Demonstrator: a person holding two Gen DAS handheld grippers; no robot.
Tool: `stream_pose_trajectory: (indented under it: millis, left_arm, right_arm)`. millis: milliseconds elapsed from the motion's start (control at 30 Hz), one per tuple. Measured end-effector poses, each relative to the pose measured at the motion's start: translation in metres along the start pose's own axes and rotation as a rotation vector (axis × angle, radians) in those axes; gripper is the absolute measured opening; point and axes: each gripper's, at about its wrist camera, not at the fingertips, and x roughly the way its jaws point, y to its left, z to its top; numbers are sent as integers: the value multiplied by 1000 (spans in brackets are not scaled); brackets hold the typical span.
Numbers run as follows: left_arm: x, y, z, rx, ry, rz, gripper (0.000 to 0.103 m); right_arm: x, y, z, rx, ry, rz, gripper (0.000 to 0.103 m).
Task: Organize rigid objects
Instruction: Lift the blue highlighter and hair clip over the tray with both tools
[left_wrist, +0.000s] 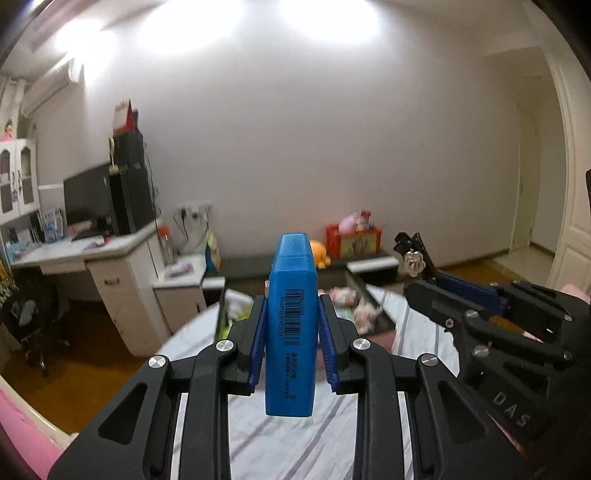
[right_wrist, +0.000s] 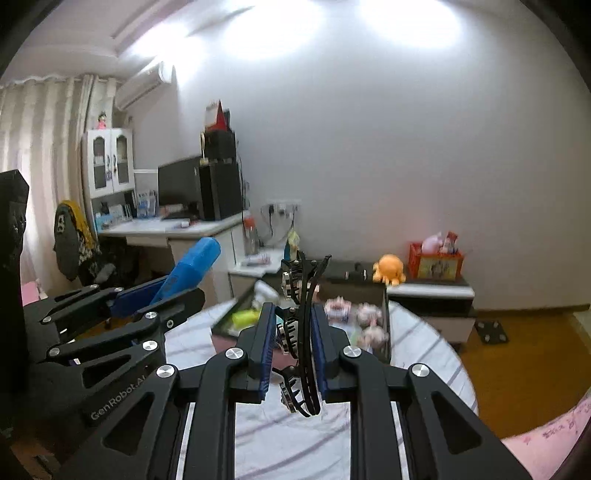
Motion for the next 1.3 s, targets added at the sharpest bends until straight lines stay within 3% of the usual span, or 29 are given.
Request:
stream_pose_trajectory:
  millis: [233,633,1033,1300]
  left_arm:
    - [-22,6,16,-17,-100,0,27]
    - [-25,6,27,10,-134,22,27]
    - [0,8,36,9,-154,56,27]
    - [60,13,43,32,-127,55,27]
  right_arm:
    - [-18,14,19,-25,-81,-11,19]
    - [-16,25,31,-47,-123,0,19]
    - [10,17,38,-54,-119,0,19]
    - [63,-1,44,-59,-80,-18,19]
